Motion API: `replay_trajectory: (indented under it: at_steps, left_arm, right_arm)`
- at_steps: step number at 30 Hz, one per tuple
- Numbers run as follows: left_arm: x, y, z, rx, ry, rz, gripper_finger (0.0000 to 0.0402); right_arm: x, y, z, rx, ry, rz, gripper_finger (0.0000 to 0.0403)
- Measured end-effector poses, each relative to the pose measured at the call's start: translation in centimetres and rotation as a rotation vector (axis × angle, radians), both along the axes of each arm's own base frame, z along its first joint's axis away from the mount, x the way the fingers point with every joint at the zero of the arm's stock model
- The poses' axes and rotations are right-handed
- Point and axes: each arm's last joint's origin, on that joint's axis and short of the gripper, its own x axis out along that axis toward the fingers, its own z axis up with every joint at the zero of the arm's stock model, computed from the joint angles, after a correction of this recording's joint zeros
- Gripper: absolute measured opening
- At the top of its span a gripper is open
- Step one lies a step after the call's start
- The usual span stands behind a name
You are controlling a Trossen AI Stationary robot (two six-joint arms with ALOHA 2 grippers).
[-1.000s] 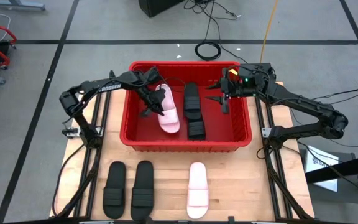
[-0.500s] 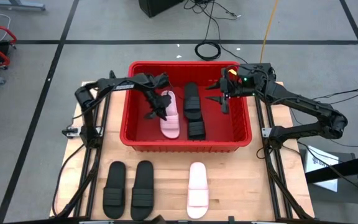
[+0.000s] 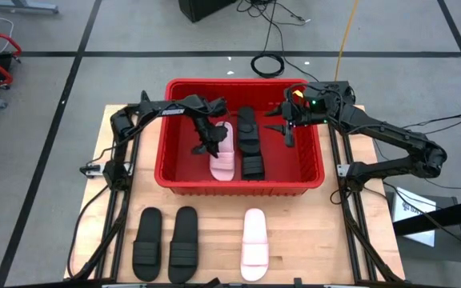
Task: Pick and place slides into bin
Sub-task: Put the pink slide into the red bin
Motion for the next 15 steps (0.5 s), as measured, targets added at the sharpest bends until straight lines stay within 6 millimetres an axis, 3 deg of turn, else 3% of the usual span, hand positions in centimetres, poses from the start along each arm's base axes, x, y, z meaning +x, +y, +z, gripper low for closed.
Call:
replay_trajectory:
  at_steps: [10, 15]
  left_arm:
    - [0.09, -0.12, -0.05, 0.004, 0.028, 0.020, 0.0014]
    - [0.26, -0.22, -0.13, 0.011, 0.020, 0.016, 0.0038]
  right_arm:
    - [0.01, -0.01, 0.03, -0.002, -0.003, 0.000, 0.0164]
    - [0.01, -0.01, 0.03, -0.004, -0.003, 0.001, 0.0164]
